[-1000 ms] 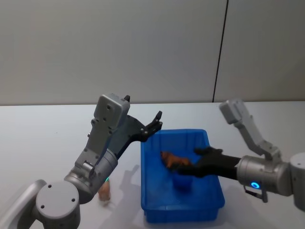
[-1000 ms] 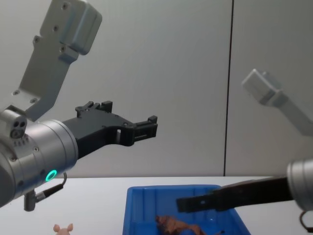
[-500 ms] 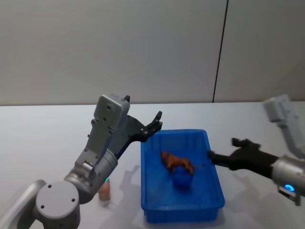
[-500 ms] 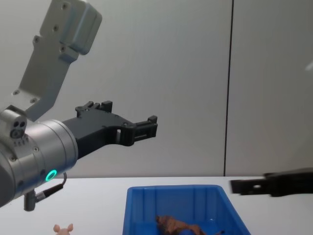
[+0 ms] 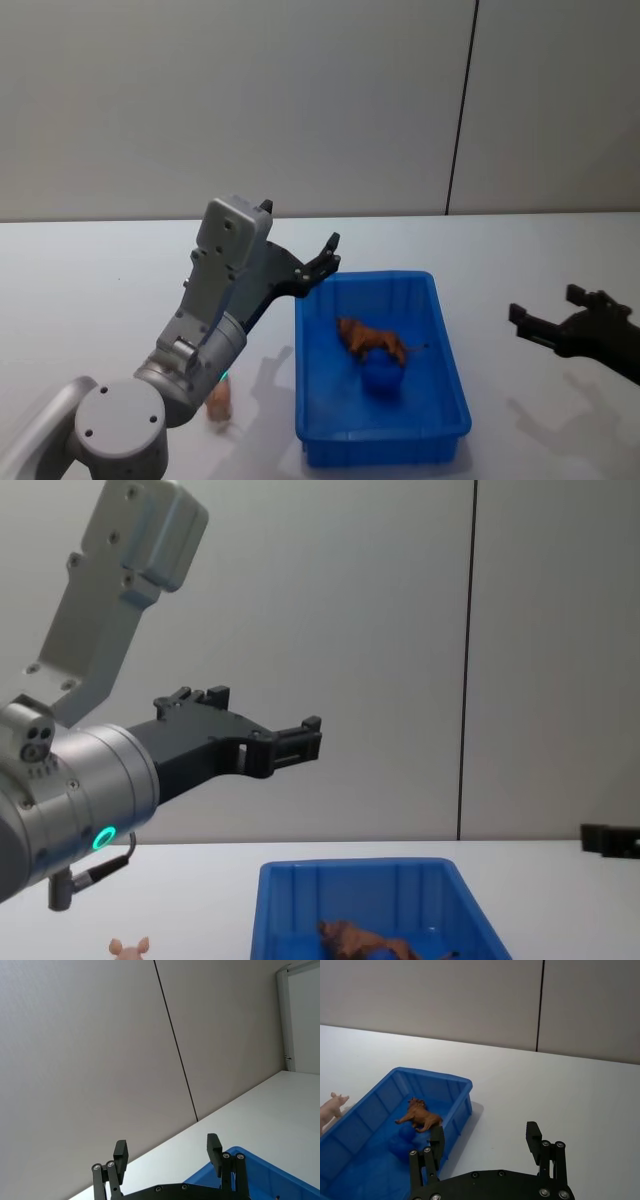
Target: Pick up the two dolls from the table and place them into the box.
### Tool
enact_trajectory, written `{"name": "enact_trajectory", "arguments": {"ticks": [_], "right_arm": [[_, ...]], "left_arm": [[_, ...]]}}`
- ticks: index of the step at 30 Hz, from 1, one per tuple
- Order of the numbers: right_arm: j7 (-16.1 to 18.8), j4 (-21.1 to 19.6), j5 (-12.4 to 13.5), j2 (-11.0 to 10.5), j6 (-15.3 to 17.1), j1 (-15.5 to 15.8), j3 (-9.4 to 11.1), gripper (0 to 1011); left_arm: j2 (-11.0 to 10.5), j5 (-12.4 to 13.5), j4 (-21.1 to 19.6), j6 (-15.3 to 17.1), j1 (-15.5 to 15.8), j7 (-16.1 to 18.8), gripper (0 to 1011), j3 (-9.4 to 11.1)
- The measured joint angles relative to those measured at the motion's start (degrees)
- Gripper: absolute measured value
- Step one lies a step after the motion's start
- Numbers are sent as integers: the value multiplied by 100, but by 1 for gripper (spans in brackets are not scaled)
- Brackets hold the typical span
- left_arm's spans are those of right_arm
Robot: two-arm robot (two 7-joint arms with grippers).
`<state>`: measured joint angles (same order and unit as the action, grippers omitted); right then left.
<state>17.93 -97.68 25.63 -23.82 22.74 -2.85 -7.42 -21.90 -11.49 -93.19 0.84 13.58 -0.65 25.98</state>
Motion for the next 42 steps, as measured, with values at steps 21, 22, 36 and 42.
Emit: {"name": "enact_trajectory", "arguments": {"ticks": [21,22,36,42], "right_arm": [[-255,-229,317,-236,-280,342,223,1003],[-258,-231,320,-240,-283,346,226,1003],[-292,-261,365,-272,-323,396,255,1003],[-296,-265,373,-277,-330,403,260,1003]], "left_arm": [[-577,-597,-795,1221,-522,612,1001,-313],[-607,-632,-836,1284,-554,661,1001,-326],[-997,-1300,-1408,2458,-995,1037,1001,-540],[-1054,-1542,-1489,2946,-1062,970,1001,-586]]}}
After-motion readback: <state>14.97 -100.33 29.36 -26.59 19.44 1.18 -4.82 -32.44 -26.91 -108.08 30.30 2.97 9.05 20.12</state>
